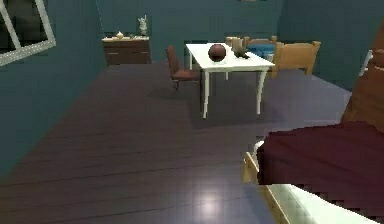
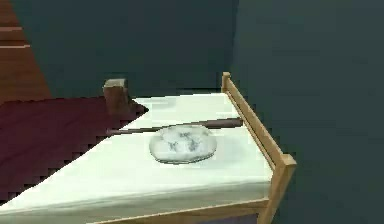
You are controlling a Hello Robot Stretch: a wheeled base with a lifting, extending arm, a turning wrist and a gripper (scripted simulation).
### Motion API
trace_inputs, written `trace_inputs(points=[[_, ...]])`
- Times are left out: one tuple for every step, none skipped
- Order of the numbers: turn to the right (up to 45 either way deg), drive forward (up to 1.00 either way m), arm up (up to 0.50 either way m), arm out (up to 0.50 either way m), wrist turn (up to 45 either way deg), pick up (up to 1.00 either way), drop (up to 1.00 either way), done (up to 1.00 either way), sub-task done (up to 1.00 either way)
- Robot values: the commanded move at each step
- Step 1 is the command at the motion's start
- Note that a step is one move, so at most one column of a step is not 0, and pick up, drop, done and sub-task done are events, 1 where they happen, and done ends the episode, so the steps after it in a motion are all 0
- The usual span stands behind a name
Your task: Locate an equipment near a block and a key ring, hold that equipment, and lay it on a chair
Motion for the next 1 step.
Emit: trace_inputs(points=[[0.0, 1.00, 0.00, 0.00, 0.0, 0.00, 0.00, 0.00, 0.00]])
